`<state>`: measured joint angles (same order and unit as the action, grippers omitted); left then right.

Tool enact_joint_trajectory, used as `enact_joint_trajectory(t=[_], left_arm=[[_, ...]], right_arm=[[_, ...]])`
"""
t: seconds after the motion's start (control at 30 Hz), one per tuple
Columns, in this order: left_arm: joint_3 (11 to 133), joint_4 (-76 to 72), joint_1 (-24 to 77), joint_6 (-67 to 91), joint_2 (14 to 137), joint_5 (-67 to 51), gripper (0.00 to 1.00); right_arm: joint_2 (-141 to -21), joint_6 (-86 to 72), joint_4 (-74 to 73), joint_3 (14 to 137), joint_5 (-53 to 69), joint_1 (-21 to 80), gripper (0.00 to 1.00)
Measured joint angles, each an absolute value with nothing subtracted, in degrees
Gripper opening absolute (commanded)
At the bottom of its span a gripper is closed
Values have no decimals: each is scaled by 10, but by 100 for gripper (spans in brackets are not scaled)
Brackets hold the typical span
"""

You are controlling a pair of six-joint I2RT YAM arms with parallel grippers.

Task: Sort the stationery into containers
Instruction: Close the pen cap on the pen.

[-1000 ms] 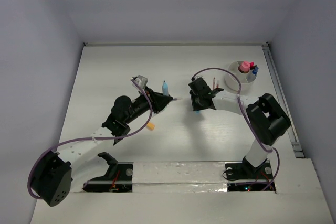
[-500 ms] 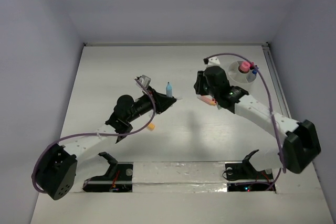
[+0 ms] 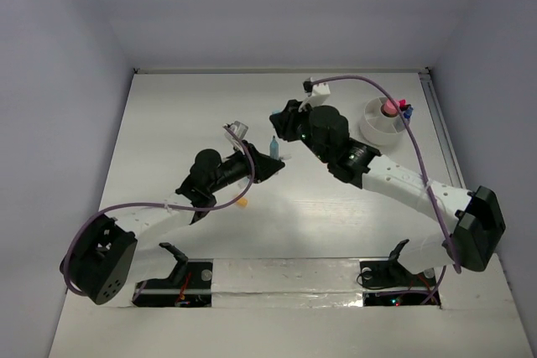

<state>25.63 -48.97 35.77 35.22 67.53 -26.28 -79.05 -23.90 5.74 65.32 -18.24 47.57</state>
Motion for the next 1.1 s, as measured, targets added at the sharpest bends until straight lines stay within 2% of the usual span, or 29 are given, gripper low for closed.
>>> enact_joint_trajectory(t=[0.3, 1.1], left_arm=[[256, -482, 358, 354, 687, -270, 0], [256, -443, 358, 332, 657, -225, 0]], right_arm=[[-816, -238, 87, 656, -203, 515, 7], [-827, -242, 93, 656, -232, 534, 8]])
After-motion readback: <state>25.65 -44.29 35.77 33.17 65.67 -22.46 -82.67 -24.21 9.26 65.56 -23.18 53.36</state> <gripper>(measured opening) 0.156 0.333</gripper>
